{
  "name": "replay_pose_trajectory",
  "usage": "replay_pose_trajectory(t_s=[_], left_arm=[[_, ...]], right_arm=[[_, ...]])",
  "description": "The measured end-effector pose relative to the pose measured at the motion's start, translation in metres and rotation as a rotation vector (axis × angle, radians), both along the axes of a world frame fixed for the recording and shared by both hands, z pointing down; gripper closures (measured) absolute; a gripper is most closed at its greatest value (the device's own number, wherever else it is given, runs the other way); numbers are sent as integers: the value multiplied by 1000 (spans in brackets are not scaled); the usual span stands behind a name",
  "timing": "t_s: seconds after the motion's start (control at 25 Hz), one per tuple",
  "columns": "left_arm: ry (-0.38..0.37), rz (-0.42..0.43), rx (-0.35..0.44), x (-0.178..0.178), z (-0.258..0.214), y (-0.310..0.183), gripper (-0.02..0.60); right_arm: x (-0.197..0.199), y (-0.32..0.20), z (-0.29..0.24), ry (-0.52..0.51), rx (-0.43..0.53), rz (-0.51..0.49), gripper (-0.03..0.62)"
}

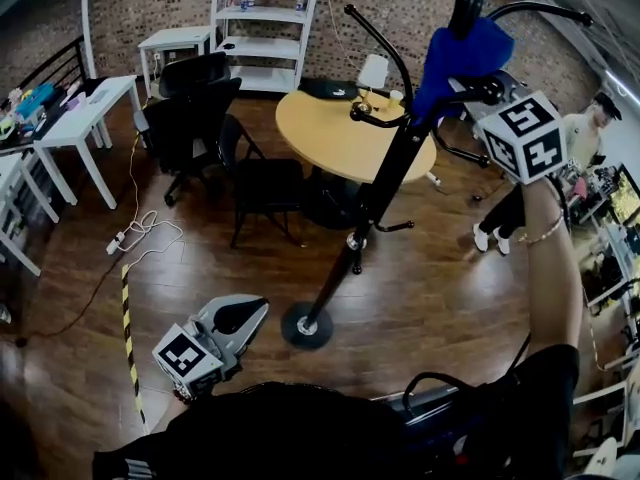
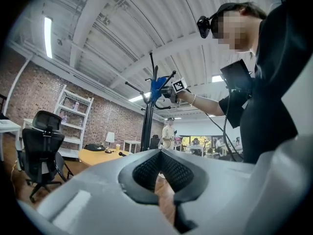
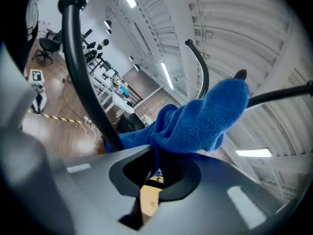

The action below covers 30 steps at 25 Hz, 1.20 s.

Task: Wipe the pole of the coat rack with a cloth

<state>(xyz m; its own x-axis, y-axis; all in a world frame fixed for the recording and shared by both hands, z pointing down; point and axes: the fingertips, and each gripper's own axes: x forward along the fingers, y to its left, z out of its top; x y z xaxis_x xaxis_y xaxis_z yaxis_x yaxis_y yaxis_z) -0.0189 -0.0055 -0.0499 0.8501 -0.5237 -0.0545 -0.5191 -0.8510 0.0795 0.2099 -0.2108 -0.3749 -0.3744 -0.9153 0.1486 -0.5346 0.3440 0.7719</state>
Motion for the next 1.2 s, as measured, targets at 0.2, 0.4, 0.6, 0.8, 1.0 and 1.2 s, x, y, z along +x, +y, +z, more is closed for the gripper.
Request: replay_pose_trajectory(t_s=[0.2,0.4,0.6,0.8,1.0,1.2], left_arm=[[-6,-1,1,4,-2,9,586],[21,-14,6,1,-8,14,586],[27,-10,2,0,-7,13,586],[-19,36,48,10,-1,18,586],[13,39,11,18,-9,25,586],[7,29,5,15,-10,31,586]], right_arm=[[1,3,14,-40,-84,-6,574],[15,10,29,73,-89,154,574],[19,21,54,191,-25,300,574],[11,36,82,277,31,353,574],[5,34,104,262,55,355,574],[-15,28,154,199,2,289,574]])
